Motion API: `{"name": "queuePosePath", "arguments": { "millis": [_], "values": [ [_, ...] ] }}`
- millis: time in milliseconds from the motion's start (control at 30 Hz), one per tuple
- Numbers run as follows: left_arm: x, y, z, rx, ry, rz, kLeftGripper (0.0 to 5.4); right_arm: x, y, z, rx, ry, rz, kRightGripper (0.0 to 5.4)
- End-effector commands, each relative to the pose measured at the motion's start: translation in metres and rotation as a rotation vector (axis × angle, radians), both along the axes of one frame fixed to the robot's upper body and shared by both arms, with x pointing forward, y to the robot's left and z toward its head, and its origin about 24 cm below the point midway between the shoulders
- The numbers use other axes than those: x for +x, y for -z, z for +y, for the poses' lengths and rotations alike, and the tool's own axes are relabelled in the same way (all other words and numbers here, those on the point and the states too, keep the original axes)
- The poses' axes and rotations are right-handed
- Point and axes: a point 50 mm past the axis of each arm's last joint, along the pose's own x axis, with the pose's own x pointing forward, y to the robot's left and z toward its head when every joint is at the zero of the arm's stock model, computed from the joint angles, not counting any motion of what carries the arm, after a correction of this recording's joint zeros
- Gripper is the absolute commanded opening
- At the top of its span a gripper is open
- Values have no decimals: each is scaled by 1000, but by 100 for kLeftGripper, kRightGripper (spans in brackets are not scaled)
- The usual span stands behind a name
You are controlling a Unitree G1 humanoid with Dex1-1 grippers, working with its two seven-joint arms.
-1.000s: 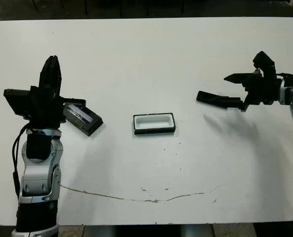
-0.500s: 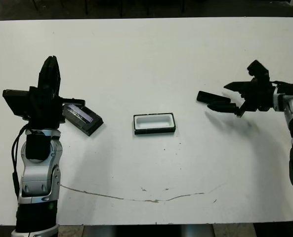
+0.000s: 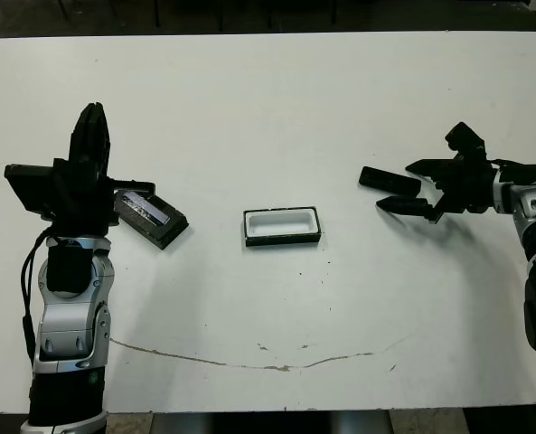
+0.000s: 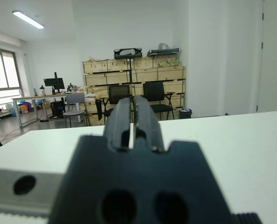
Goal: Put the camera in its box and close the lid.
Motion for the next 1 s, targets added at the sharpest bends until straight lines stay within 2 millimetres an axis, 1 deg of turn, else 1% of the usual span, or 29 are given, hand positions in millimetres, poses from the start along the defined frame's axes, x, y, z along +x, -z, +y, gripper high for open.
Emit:
{"name": "queuePosePath", "arguments": {
  "millis": [33, 233, 400, 633, 733, 900, 1000],
  "values": [
    [-2, 6, 4, 7, -16, 35, 0, -6, 21, -2, -39, 48, 56, 420],
    [-2, 6, 4, 10, -19, 36, 0, -6, 25, -1, -39, 82, 73, 314],
    [-2, 6, 4, 4, -15, 37, 0, -8, 27, 1, -67, 38, 59, 224],
    [-2, 6, 5, 2, -11, 29, 0, -11, 31, 5, -89, -49, 102, 98],
    [-2, 5, 5, 8, -18, 30, 0, -13, 31, 5, -96, -77, 140, 77],
    [-2, 5, 6, 9, -24, 34, 0, -17, 30, 2, -123, -147, 137, 76],
    [-2, 5, 6, 7, -19, 36, 0, -18, 28, -1, -96, -148, 113, 75]
  ]
}}
